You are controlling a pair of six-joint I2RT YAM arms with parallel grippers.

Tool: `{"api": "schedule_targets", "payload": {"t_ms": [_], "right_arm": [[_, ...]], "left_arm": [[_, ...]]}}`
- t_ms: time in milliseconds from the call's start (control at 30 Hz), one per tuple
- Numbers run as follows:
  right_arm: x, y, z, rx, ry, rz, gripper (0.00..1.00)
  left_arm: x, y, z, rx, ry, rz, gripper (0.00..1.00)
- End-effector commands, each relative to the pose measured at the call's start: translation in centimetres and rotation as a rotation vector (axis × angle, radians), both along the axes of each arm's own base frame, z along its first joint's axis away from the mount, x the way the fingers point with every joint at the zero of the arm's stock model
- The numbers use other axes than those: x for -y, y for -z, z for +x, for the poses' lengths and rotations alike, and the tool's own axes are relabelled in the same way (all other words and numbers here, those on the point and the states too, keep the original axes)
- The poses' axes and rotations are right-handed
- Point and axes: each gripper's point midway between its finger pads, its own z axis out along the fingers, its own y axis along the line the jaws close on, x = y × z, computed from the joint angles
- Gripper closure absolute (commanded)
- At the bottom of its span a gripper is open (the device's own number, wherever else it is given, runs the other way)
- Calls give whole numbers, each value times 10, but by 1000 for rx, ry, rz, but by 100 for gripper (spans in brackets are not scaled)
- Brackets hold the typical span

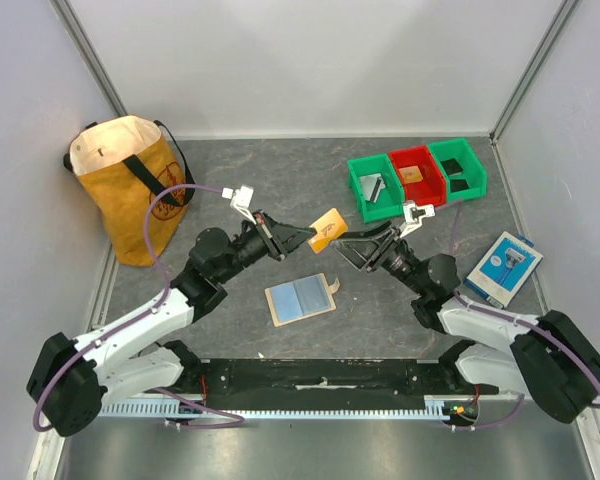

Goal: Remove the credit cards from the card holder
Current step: Place the credit card in the storage box.

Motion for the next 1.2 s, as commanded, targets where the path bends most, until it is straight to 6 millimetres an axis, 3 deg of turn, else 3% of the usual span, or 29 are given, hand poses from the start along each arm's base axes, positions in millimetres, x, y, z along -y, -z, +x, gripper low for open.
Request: {"api": "schedule_targets", "payload": {"t_ms": [0,133,333,500,633,667,767,900,1067,1167], "right_arm": [[9,-38,5,46,45,177,31],[12,-37,9,30,75,186,34],[12,-48,6,64,60,205,48],[13,-55,4,84,53,233,69],[13,-52,5,77,56,229,94],[14,-52,7,74,65,229,100],[15,-47,10,60,78,213,100],[23,-40,22,41,130,176,100],[44,-20,56,-46,231,77,100],[64,6,84,-145,326,-31,100]], "left_arm": [[7,-39,3,9,-19,-186,98],[9,-41,1,2,-19,-209,98],[15,-33,0,-30,-7,-210,98],[15,-26,1,-55,-11,-211,98],[15,-18,0,-81,-10,-196,98],[15,-13,0,-95,-12,-182,95],[13,0,2,-123,-23,-135,81],[-1,12,9,-137,-9,-44,49],[-49,32,33,-174,-81,112,24],[-87,43,40,-170,-181,283,11]]}}
